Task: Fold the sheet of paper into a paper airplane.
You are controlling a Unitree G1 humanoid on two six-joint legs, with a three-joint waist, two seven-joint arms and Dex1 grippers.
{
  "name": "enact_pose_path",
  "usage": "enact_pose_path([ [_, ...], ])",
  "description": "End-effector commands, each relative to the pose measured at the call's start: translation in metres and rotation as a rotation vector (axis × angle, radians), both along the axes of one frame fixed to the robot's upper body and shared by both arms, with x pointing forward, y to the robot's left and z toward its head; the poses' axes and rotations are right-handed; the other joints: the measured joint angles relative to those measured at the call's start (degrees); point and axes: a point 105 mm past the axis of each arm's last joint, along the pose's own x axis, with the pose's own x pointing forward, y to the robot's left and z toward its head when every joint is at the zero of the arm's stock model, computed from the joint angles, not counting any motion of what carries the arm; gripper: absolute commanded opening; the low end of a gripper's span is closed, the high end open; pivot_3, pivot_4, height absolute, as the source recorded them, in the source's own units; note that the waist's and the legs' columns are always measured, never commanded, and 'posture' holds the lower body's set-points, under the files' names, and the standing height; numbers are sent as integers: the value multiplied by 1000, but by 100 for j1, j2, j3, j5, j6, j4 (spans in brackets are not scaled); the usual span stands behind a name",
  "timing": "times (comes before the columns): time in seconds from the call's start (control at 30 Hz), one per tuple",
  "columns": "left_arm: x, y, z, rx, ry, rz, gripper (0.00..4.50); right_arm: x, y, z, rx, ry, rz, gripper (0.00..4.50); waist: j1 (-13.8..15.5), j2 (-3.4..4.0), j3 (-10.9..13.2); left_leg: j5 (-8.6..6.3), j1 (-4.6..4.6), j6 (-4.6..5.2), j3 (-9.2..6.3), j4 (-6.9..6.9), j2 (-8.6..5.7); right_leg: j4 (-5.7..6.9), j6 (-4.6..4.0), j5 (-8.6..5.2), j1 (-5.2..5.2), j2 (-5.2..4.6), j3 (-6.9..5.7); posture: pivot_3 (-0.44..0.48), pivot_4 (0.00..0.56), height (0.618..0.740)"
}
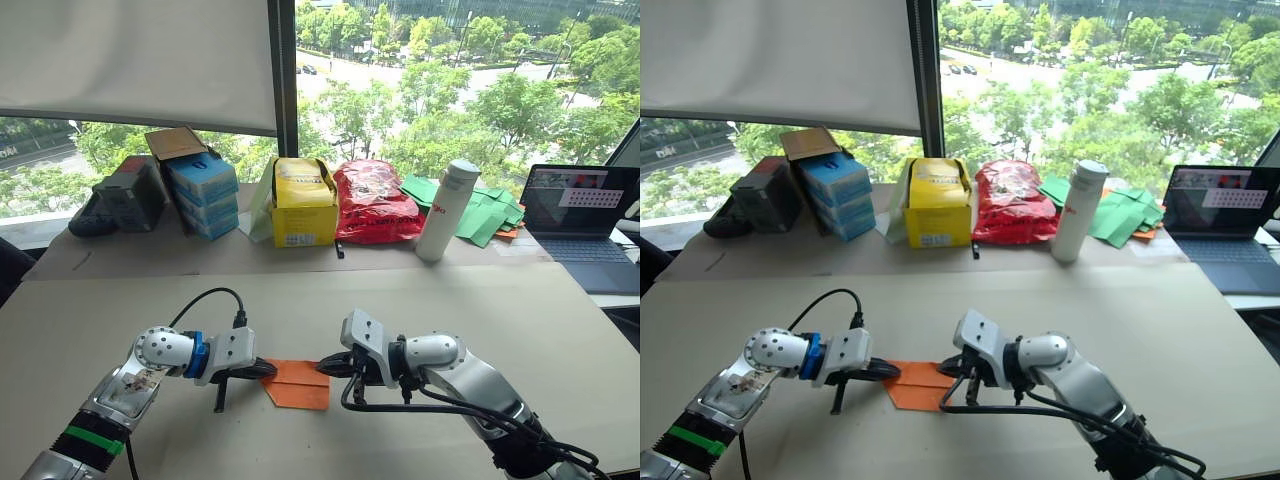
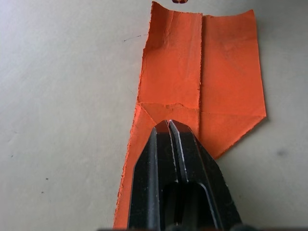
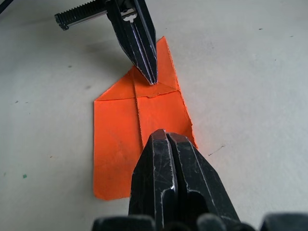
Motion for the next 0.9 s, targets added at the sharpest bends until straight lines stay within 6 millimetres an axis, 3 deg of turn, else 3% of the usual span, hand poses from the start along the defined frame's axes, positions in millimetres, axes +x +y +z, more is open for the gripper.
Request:
enact_pose_path([
  [0.03,-5,-2,-10,41,52,-8,0,10,8,2,-21,-47,-20,41,-4,1,1,0,0,0,0,0,0,1,0,0,0,1,1,0,150,740],
  [0.33,-8,-20,3,-16,53,-49,0,4,-5,-42,-209,98,-61,41,0,1,1,1,-7,-1,0,0,0,-4,1,-2,-1,16,0,0,150,740],
  [0.53,-11,-30,2,-27,65,-66,0,5,-5,-44,-215,91,-65,41,-3,1,1,1,-4,-1,0,0,1,-3,1,-2,0,20,3,0,150,740],
  [0.63,-10,-30,-8,1,75,-60,0,3,-2,-43,-213,89,-57,41,-4,1,1,0,-3,-1,0,0,2,-3,1,-2,1,21,4,0,150,740],
  [0.9,-12,-9,-22,65,90,-18,0,4,-1,-40,-211,79,-53,41,-11,0,0,0,6,-1,-1,-1,4,-3,0,-3,5,20,7,0,150,740],
])
